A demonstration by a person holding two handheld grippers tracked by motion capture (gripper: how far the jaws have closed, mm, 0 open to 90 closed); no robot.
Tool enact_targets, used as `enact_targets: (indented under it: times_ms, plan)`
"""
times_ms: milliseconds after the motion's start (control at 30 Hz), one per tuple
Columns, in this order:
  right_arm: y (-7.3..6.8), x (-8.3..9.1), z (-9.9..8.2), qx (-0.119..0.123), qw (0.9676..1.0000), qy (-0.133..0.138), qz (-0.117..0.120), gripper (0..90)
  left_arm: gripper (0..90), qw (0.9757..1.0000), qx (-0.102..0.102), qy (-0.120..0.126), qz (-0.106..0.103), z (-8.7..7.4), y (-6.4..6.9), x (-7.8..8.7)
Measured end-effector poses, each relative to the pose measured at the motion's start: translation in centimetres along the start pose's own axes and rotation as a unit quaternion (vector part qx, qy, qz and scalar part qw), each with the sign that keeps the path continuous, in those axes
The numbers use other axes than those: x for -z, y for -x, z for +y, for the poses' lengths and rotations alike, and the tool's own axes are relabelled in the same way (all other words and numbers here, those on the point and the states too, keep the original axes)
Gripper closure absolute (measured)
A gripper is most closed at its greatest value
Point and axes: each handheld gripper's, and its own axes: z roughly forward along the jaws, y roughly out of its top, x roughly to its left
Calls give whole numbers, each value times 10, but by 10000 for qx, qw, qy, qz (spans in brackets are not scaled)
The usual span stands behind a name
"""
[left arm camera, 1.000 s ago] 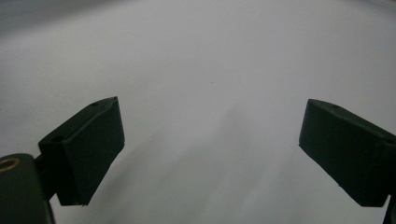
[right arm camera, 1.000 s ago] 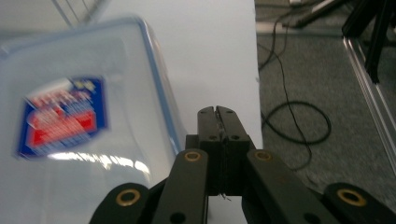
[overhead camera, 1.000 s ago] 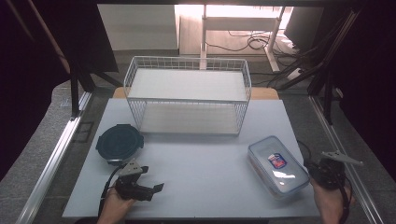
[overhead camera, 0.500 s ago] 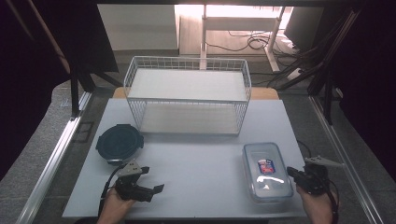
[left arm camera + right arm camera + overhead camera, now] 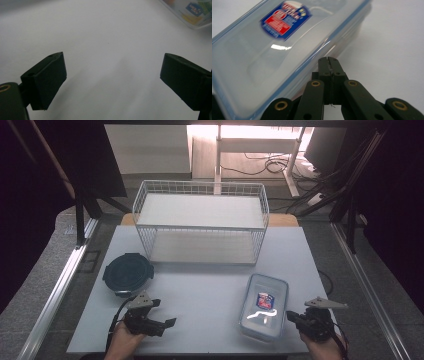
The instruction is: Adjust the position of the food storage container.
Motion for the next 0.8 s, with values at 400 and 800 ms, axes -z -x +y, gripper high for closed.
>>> enact_targets:
  times_ms: [400,800]
  plan:
    - [-57,-27,11,611,9926,-121,1041,890,70,10000,50,-2,-18,1,0,-1]
    - [-90,-57,31,1179,9849,-82,1269,889,84,9998,129,-135,-37,3,1,-3]
